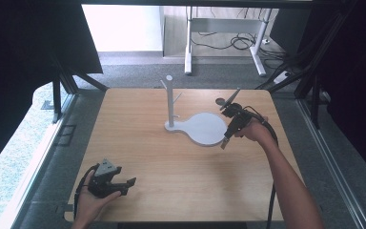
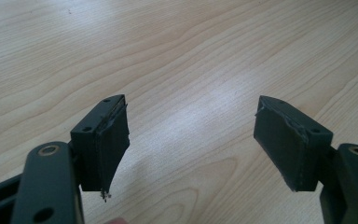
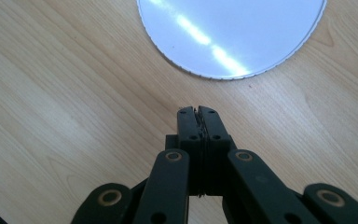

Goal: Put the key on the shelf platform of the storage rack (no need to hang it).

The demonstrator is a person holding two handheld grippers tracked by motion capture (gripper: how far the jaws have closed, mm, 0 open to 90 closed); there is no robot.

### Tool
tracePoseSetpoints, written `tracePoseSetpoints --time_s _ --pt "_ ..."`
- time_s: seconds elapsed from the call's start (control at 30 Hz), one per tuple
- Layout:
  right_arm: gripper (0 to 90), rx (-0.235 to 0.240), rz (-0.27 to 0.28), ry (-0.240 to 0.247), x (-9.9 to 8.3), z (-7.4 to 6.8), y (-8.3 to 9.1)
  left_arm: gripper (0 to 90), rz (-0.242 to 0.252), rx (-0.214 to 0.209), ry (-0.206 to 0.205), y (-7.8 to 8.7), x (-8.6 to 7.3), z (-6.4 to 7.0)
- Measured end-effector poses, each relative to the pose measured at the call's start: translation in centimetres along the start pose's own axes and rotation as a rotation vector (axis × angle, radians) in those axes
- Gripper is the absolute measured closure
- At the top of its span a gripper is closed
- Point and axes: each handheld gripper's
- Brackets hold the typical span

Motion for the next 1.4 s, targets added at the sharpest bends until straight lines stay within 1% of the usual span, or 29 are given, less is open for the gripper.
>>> tracePoseSetpoints --time_s 0.03,0.23,0.3,0.33,0.37,0.5,0.6,0.83,0.87,1.03,1.23,1.4 --pt "89.7 0.000 -0.003 -0.006 0.2 0.0 0.0 26.6 0.000 0.000 0.000 0.0 0.0 0.0" --pt "89.7 0.004 -0.003 -0.002 1.1 0.3 -0.1 26.6 -0.001 -0.001 -0.002 0.0 0.0 -0.1" --pt "89.7 0.008 0.000 -0.013 1.3 0.4 -0.2 26.6 0.001 -0.001 -0.001 0.1 0.0 -0.1" --pt "89.7 0.003 -0.003 -0.002 1.4 0.5 -0.3 26.6 0.003 0.000 0.001 0.1 0.0 -0.1" --pt "89.7 0.008 -0.003 -0.012 1.6 0.4 -0.4 26.6 0.002 0.001 0.003 0.1 0.0 -0.2" --pt "89.7 0.011 -0.002 -0.007 2.1 0.5 -0.5 26.6 0.002 0.002 0.004 0.1 -0.1 -0.3" --pt "89.7 0.003 -0.009 0.000 2.5 0.6 -0.5 26.6 0.001 0.001 0.003 0.1 -0.1 -0.2" --pt "89.7 0.010 0.014 -0.013 3.8 1.1 -0.4 26.6 0.004 0.003 0.009 0.2 -0.1 -0.4" --pt "89.7 0.008 0.010 -0.009 4.0 1.2 -0.4 26.6 0.005 0.004 0.011 0.2 -0.1 -0.5" --pt "89.7 0.015 0.012 -0.024 5.0 1.6 -0.7 26.6 0.003 0.004 0.014 0.2 -0.2 -0.6" --pt "89.7 0.016 0.002 -0.014 6.1 1.9 -1.3 26.6 0.005 0.005 0.019 0.3 -0.2 -0.8" --pt "89.7 0.018 0.004 -0.018 7.0 2.1 -1.6 26.6 0.007 0.007 0.025 0.3 -0.2 -0.9"
Point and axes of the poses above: each handheld gripper's, and its own axes: y roughly backward along the jaws, x roughly out of its top, z roughly to its right, and after that the axes turned 9 degrees about x, right-handed
